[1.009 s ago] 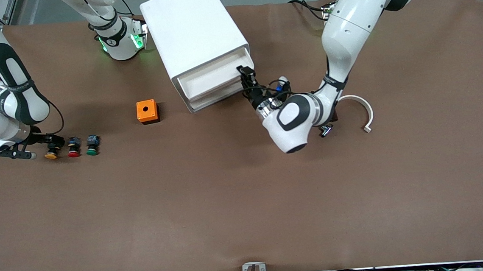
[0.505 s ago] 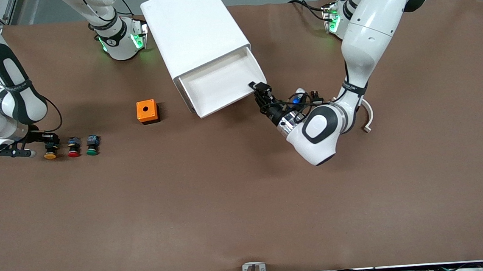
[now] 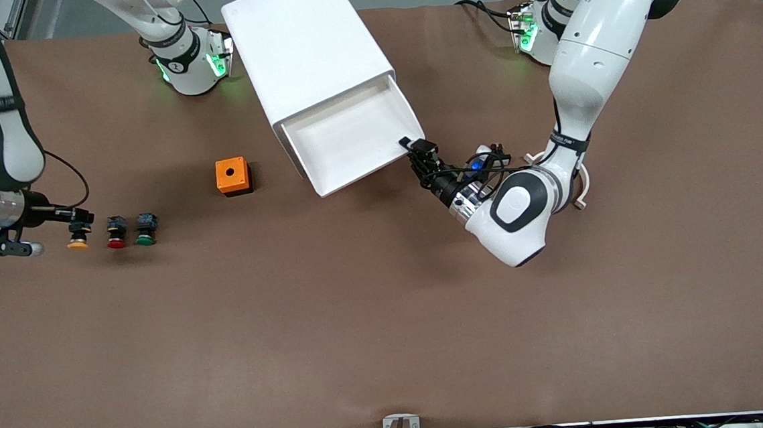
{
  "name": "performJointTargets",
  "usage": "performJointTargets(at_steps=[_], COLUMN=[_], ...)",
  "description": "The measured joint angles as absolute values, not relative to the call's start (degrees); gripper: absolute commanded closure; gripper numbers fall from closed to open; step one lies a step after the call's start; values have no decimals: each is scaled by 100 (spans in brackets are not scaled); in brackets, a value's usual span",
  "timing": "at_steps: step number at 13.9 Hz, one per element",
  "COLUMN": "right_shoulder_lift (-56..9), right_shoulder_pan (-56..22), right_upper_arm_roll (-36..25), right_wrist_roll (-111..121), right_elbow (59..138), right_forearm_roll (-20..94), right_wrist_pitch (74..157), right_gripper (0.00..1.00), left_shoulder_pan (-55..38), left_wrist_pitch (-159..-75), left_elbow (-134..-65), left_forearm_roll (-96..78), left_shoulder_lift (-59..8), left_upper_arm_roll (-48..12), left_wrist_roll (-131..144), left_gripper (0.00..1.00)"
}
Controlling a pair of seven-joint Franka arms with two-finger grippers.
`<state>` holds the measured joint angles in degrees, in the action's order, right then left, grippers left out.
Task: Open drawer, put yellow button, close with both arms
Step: 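Lift the yellow button with the right gripper and carry it to the drawer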
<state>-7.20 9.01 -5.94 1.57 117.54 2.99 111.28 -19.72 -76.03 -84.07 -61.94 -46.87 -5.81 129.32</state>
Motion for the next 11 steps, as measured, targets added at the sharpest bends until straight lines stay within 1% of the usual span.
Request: performJointTargets(at_steps=[2,5,8,11], right_shoulder_lift=[-166,315,455,443], right_shoulder_pan=[200,-758,-1856,-3157], right_upper_arm_roll=[-557,-527,-462,-413], right_wrist_roll=[-1096,-2811,-4721,-6684], right_elbow=[11555,11282,10833,10398], right_forearm_roll=[524,796,909,935], right_wrist_pitch=[10318,9671,9481,9644], right_gripper=[100,100,100,100], left_shoulder_pan=[-1964,-1891,-1806,-1632], left_wrist_pitch=[-7611,-7622,-7309,-7024], left_elbow=[-8406,-8223,-7876,-7653], left_forearm_roll=[-6165,-6133,-6127,-5865], left_shoulder_lift=[-4689,-4682,-4619,-4557], left_upper_arm_roll=[-534,-507,-516,-520], left_wrist_roll=[12866,12540,11778,10661], left_gripper=[0,0,0,0])
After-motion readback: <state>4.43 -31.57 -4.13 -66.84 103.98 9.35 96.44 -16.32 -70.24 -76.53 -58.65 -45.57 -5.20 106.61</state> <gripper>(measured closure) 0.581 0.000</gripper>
